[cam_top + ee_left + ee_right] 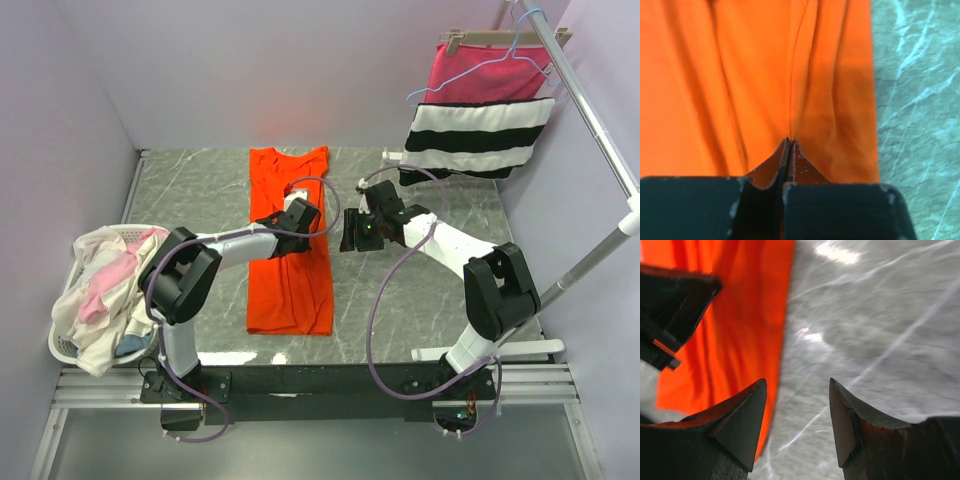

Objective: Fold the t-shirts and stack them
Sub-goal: Rotate the tshirt 90 degrees

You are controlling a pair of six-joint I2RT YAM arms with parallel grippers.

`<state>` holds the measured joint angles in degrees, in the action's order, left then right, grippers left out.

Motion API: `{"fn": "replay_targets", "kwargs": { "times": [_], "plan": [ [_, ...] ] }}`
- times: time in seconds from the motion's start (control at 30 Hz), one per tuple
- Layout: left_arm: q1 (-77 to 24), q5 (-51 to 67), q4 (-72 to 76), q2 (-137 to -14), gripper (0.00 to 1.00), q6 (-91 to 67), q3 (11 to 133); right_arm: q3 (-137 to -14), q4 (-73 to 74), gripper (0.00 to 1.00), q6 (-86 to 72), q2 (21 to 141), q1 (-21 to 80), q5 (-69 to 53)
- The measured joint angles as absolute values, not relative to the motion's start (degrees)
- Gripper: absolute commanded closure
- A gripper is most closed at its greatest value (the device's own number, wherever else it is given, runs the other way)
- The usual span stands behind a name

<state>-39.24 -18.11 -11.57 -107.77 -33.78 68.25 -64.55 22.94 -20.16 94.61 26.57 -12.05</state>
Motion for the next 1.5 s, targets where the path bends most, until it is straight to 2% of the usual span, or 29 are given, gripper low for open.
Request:
{"fn": "replay_targets", "kwargs": {
  "times": [0.2, 0.27, 0.3, 0.33, 0.4, 0.43, 0.53, 0.6, 0.7, 0.8, 0.97, 1.27, 1.5],
  "plan": [
    [-39.2, -21.1, -11.6, -104.8, 0.99, -36.3, 64.8, -63.2, 21.0, 0.4, -20.4, 95.4, 27.2, -22.0],
    [-39.2, -21.9, -11.8, -104.5, 0.94, -37.1, 64.3, -63.2, 20.3, 0.4, -20.3, 95.9, 27.8, -24.8],
    [-39.2, -22.1, -11.8, -104.5, 0.85, -37.3, 64.2, -63.2, 20.2, 0.4, -20.3, 96.2, 28.3, -25.7],
    [-39.2, -22.4, -11.9, -104.5, 0.67, -37.4, 64.1, -63.2, 20.1, 0.4, -20.2, 96.6, 28.9, -26.9],
    [-39.2, -22.5, -12.1, -104.5, 0.47, -37.5, 64.0, -63.2, 20.1, 0.4, -20.1, 97.3, 30.3, -28.9],
    [-39.2, -22.5, -12.2, -104.5, 0.33, -37.5, 64.0, -63.2, 20.1, 0.4, -20.1, 97.5, 30.9, -29.7],
    [-39.2, -22.6, -12.7, -104.5, 0.11, -38.2, 64.0, -62.7, 19.6, 0.4, -20.1, 97.6, 32.5, -31.5],
    [-39.2, -22.6, -13.1, -104.4, 0.08, -38.0, 64.0, -62.2, 19.3, 0.4, -20.1, 97.6, 33.1, -32.4],
    [-39.2, -22.1, -14.2, -103.6, 0.07, -38.2, 63.9, -61.3, 19.1, 0.4, -20.3, 97.5, 33.1, -32.8],
    [-39.3, -20.0, -14.9, -100.6, 0.13, -38.2, 62.5, -60.4, 19.3, 0.4, -20.8, 96.9, 33.1, -31.3],
    [-40.6, -14.2, -16.0, -93.1, 0.16, -38.4, 58.4, -60.1, 21.5, 0.39, -21.2, 95.0, 33.1, -23.3],
    [-51.2, -7.1, -19.7, -86.4, 0.23, -40.3, 53.3, -61.5, 26.3, 0.39, -21.7, 94.4, 30.5, -10.0],
    [-56.2, -5.8, -22.3, -83.7, 0.32, -44.0, 48.4, -62.0, 27.4, 0.39, -22.2, 94.4, 29.4, -6.3]
  ]
}}
